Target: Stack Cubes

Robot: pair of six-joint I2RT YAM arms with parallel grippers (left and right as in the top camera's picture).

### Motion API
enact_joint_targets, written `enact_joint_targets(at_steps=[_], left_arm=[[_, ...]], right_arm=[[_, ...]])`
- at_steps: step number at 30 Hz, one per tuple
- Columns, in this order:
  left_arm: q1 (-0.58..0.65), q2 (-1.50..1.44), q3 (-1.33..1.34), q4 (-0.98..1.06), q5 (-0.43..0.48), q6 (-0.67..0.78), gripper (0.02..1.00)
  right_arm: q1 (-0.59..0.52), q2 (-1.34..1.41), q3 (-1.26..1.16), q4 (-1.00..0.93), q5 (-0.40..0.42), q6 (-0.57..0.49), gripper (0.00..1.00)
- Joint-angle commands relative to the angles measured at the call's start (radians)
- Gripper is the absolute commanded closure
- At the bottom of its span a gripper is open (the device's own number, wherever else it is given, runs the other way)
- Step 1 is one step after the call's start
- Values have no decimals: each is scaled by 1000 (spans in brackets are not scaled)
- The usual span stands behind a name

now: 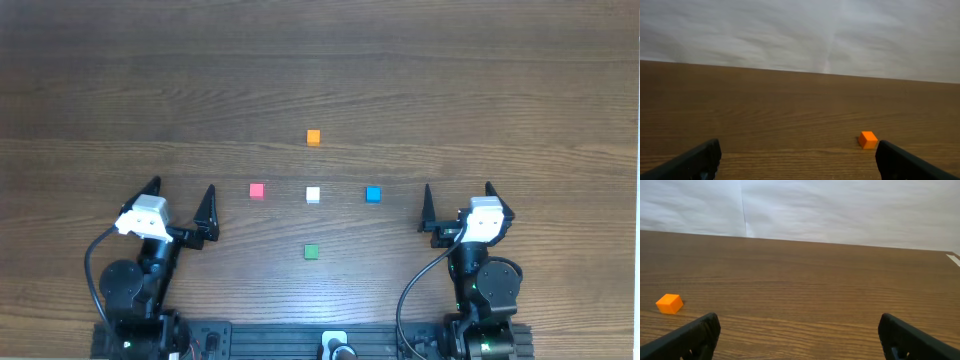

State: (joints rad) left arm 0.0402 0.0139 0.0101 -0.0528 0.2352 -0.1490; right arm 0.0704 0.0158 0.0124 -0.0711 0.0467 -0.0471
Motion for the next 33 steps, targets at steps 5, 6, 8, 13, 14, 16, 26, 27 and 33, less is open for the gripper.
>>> enact_joint_targets(at_steps=[5, 6, 8, 13, 14, 16, 26, 27, 33], left_arm=[[-4, -10, -5, -3, -4, 15, 20], [-4, -10, -5, -3, -4, 15, 18], [-4, -10, -5, -3, -4, 15, 18], [-4, -10, -5, -2, -4, 14, 18], [-4, -10, -5, -2, -4, 14, 18], [-4, -10, -5, 0, 1, 8, 18], [-53, 132, 175, -98, 92, -138, 20], [-65, 175, 221, -132, 101, -151, 20], [-140, 453, 492, -370, 135, -152, 20]], right_arm=[[-4, -11, -7, 0, -13, 8, 9], [-4, -11, -7, 0, -13, 8, 7], [-4, -11, -7, 0, -13, 8, 9], [-4, -11, -7, 0, -13, 8, 9], [-4, -11, -7, 0, -13, 8, 7], [-4, -11, -7, 0, -13, 8, 7], [-4, -11, -7, 0, -13, 8, 7], [-4, -11, -7, 0, -13, 8, 9], [-4, -11, -7, 0, -13, 8, 14]])
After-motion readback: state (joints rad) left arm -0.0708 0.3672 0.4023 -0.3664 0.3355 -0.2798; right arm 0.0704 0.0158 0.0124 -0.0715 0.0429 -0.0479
